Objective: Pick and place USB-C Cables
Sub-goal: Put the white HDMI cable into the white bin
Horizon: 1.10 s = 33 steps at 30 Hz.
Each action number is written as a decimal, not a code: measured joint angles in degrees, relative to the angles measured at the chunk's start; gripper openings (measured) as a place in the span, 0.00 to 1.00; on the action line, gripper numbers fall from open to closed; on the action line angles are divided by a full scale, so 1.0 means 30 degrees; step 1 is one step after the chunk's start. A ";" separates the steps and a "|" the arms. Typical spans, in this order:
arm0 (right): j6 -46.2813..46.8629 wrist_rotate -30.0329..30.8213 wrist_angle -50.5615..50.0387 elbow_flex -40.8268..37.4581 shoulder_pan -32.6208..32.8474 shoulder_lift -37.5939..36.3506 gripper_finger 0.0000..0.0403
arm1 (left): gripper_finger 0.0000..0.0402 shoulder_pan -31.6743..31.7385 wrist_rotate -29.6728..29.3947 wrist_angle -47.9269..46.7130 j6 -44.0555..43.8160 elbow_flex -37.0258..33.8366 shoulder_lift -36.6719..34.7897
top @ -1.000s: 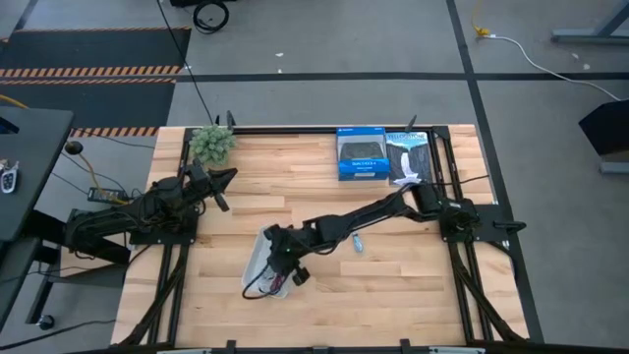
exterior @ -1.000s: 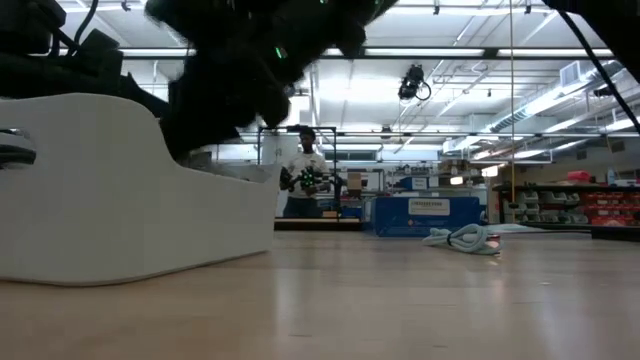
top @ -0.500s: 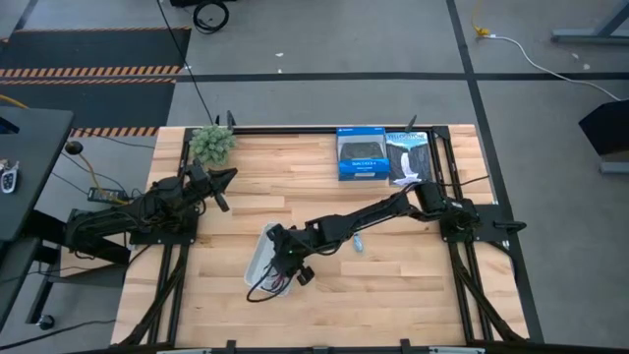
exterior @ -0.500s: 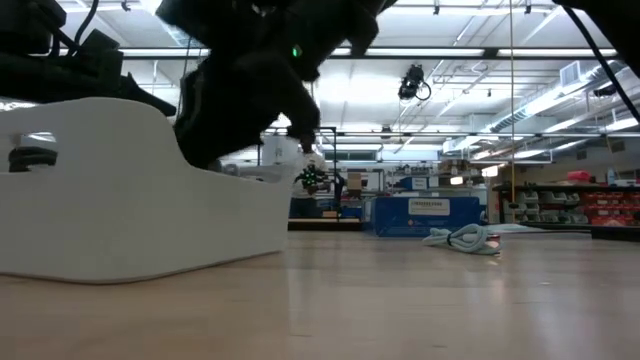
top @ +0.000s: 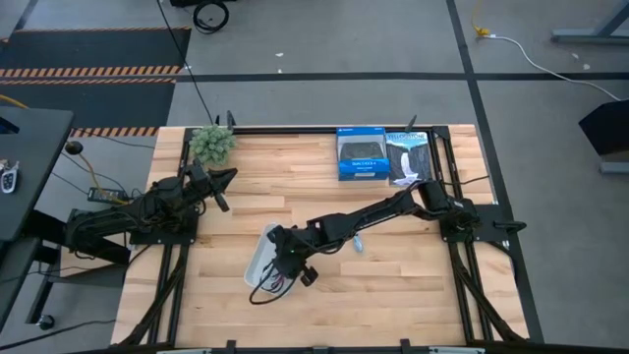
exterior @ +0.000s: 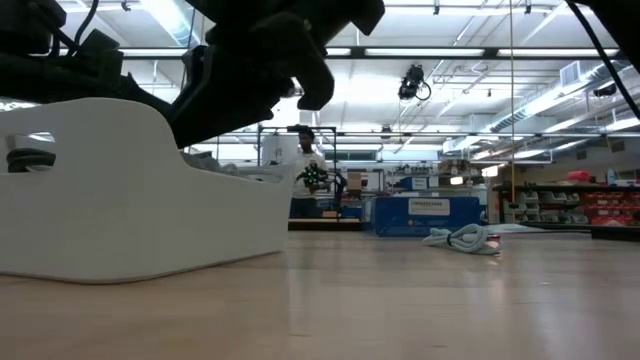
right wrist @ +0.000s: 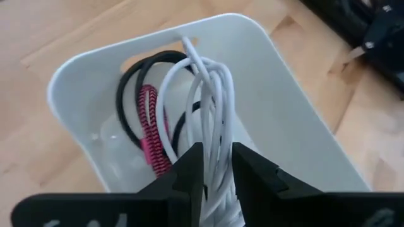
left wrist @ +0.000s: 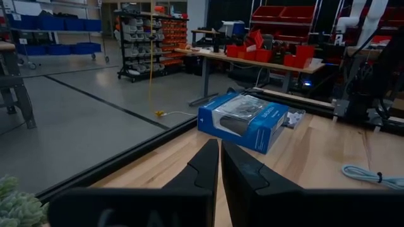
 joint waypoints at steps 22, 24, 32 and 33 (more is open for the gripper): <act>0.1136 -0.2130 -0.1742 0.0907 -0.0186 -0.1620 0.09 | 0.06 0.0000 -0.0007 -0.0003 0.0000 0.0000 0.0007; 0.1826 -0.2131 -0.1026 0.0903 -0.0245 -0.1528 0.08 | 0.06 -0.0002 0.0000 -0.0001 0.0000 0.0000 0.0007; 0.3019 -0.2485 -0.1157 0.0898 -0.0188 0.0800 0.01 | 0.06 -0.0002 0.0000 -0.0022 0.0000 -0.0004 0.0000; 0.3002 -0.2479 -0.1309 0.0922 -0.0129 0.1146 0.02 | 0.06 0.0000 0.0000 -0.0029 0.0000 0.0000 0.0007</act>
